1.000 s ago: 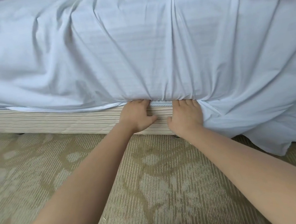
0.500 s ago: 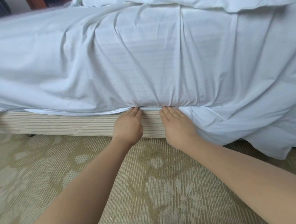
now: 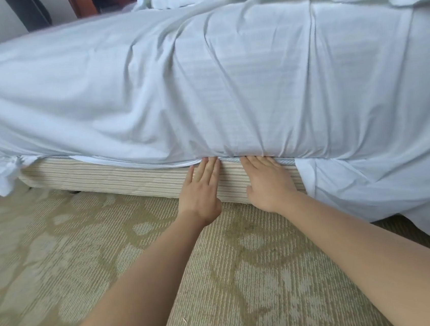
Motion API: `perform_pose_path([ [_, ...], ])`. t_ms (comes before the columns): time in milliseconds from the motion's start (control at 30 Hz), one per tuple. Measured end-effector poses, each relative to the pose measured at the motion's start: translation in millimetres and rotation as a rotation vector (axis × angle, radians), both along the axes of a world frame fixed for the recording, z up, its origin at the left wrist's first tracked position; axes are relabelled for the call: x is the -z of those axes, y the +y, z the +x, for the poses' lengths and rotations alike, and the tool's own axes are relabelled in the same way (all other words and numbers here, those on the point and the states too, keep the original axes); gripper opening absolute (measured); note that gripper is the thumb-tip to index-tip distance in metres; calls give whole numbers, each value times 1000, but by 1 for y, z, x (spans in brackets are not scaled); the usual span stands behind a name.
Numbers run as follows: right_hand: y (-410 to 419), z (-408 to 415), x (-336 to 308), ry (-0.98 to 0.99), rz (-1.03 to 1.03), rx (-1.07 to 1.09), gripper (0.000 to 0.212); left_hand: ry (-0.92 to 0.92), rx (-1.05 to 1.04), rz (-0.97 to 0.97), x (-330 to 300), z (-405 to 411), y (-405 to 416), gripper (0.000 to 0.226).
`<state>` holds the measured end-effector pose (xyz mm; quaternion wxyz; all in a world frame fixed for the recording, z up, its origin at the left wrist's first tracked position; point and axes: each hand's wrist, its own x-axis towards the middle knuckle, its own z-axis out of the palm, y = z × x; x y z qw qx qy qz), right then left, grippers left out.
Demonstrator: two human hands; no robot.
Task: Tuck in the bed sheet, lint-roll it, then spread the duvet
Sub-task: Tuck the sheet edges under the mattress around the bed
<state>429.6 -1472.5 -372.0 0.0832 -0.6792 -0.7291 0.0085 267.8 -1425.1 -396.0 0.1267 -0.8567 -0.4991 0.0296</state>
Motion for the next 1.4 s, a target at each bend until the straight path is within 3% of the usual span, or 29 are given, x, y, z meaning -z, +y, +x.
perform_pose_path([
  [200,12,-6,8,-19,24,-31,78,-207,-3,-77,-6,15,20,82],
  [400,11,-9,9,-36,12,-18,82,-277,45,-123,-32,11,41,54],
  [500,9,-12,5,-31,-15,-16,81,-275,63,-173,-38,9,36,58],
  [667,3,-13,-2,-20,-55,-15,78,-279,113,-42,-29,-11,22,62],
  [767,-1,-11,-4,-21,-73,-5,78,-343,-79,4,-29,-21,17,49],
  [900,0,-19,-6,19,-75,19,75,-412,-321,-103,-26,-23,18,40],
  [1100,6,-33,-5,14,-89,-6,72,-397,-306,-4,-14,-31,21,56],
  [1233,14,-45,-4,2,-91,-57,74,-381,-293,129,-12,-38,26,54],
  [1400,31,-63,-7,3,-89,-107,76,-376,-208,59,-9,-51,38,63],
])
